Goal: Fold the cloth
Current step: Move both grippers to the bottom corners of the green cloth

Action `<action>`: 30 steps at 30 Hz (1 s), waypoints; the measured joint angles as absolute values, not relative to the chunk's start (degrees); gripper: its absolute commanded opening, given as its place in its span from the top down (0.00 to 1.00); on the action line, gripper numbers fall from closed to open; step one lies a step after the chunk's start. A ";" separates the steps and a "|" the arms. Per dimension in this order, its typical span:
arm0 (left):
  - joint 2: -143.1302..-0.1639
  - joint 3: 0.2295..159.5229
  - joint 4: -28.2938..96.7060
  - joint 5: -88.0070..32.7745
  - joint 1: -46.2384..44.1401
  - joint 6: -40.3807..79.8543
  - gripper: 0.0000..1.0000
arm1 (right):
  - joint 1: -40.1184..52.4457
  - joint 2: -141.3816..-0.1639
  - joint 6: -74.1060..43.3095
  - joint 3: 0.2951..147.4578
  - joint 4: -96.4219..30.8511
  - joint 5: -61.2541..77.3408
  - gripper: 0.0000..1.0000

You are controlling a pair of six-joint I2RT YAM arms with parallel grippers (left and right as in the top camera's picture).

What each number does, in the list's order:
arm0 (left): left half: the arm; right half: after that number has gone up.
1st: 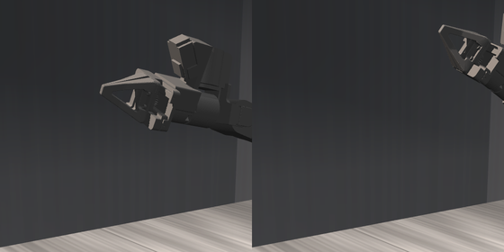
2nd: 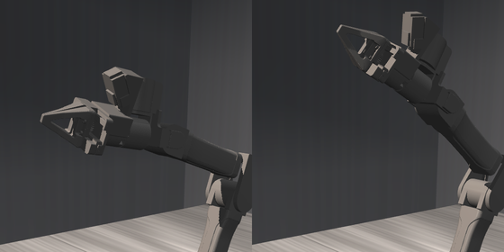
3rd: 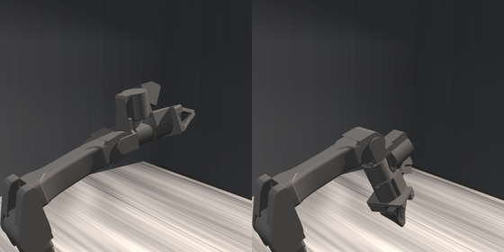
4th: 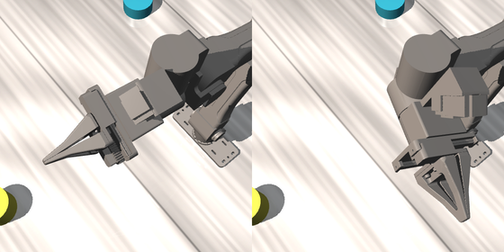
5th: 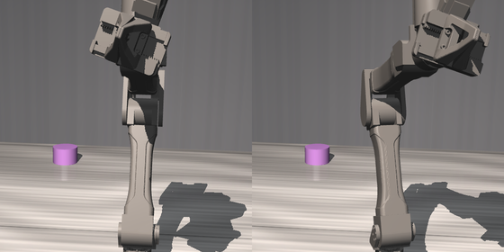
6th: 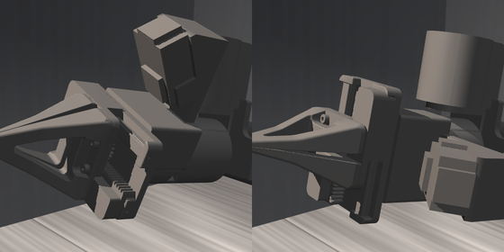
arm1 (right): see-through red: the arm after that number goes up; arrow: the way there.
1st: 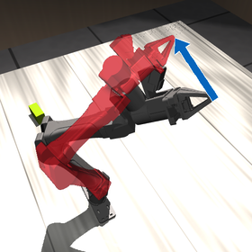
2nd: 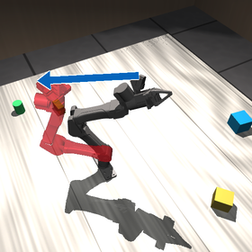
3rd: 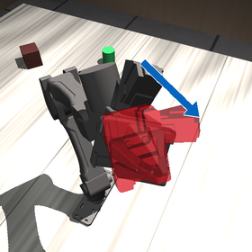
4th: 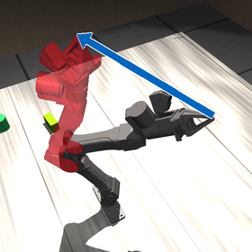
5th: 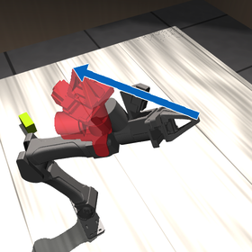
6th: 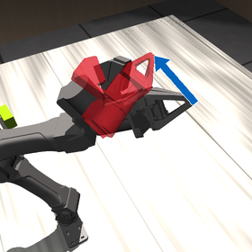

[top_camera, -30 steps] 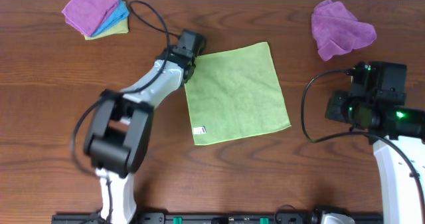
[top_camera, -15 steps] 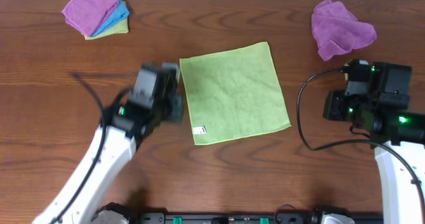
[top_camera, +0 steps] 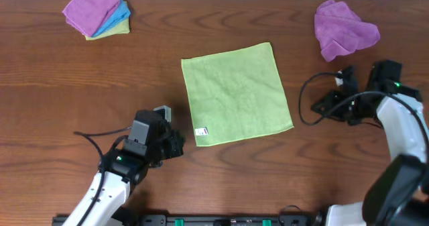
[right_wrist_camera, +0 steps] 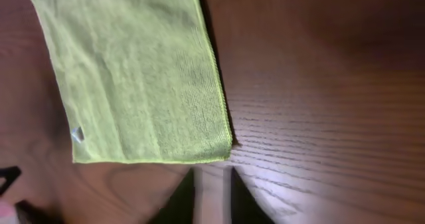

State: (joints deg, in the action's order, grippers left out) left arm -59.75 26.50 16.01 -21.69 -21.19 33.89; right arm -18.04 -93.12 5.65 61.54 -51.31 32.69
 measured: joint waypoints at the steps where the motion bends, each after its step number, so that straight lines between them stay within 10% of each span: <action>1: -59.72 25.71 14.94 -21.96 -20.88 34.63 0.82 | -18.04 -94.41 5.87 61.49 -51.35 33.01 0.67; 10: -59.75 13.61 -0.25 -28.58 -14.39 40.56 0.59 | -18.02 -100.01 6.50 61.39 -52.66 35.05 0.63; 30: -72.12 13.19 -16.45 -32.88 -17.50 44.80 0.52 | -15.75 -104.75 9.67 59.57 -52.62 36.32 0.58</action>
